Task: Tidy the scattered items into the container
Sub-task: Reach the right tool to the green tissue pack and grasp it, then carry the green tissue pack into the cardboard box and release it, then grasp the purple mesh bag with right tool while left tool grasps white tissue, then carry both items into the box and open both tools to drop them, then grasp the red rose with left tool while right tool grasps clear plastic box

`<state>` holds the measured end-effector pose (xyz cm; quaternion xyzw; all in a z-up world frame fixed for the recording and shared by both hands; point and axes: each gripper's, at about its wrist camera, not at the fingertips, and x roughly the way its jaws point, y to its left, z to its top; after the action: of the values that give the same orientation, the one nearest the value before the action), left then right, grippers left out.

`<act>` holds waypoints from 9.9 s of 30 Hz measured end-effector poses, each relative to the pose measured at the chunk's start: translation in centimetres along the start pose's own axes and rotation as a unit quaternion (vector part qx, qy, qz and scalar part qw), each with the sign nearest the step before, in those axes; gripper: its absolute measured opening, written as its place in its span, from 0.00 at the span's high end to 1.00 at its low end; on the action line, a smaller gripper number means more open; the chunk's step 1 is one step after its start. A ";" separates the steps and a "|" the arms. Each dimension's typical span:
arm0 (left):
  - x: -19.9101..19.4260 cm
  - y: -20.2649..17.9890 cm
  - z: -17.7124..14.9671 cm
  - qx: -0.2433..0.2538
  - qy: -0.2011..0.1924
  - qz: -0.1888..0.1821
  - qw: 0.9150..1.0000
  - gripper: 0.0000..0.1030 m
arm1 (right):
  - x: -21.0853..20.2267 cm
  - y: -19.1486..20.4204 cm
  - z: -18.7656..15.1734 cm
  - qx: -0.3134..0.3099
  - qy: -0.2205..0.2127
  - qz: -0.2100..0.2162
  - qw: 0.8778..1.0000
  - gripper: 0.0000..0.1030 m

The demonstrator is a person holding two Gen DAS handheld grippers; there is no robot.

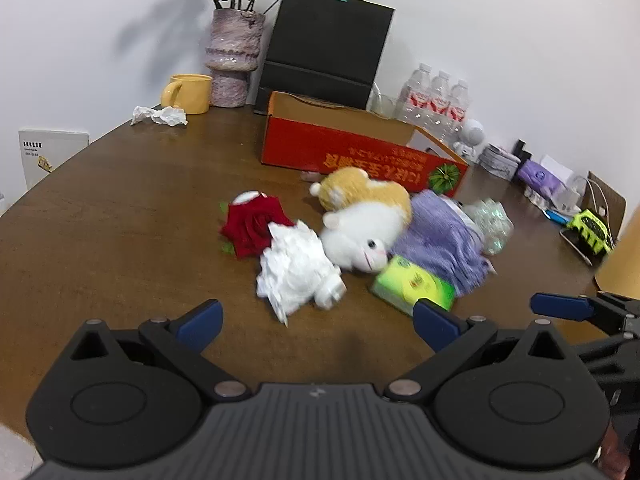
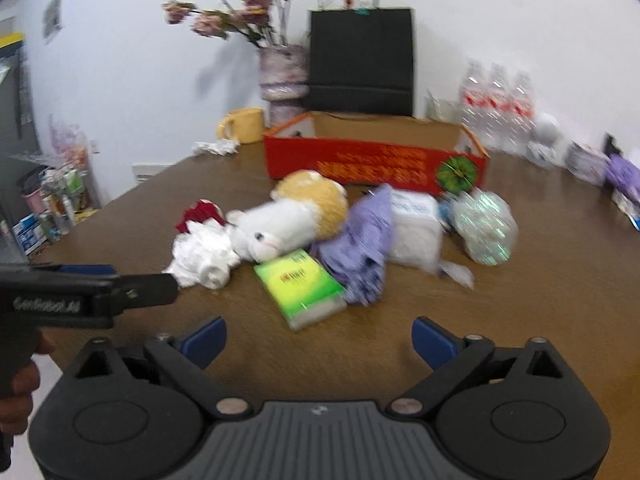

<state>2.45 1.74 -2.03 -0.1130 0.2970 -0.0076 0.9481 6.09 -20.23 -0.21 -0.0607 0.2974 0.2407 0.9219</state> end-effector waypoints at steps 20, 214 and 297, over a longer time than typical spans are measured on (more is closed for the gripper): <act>2.4 -1.0 0.6 0.064 -0.014 -0.004 0.998 0.44 | 7.2 0.5 1.6 -0.054 0.041 0.025 0.997 0.28; 23.5 -1.2 21.0 0.023 -0.063 -0.022 0.998 0.74 | 20.3 -14.6 18.4 0.070 -0.086 -0.017 0.994 0.86; 11.9 4.5 5.6 0.085 0.032 0.048 0.995 0.46 | 14.5 -7.7 5.2 0.048 0.026 -0.091 0.994 0.37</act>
<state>15.20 6.28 -5.23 -0.0174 0.3303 0.0091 0.9437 22.72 -19.75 -4.59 -0.0498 0.3259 0.1401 0.9336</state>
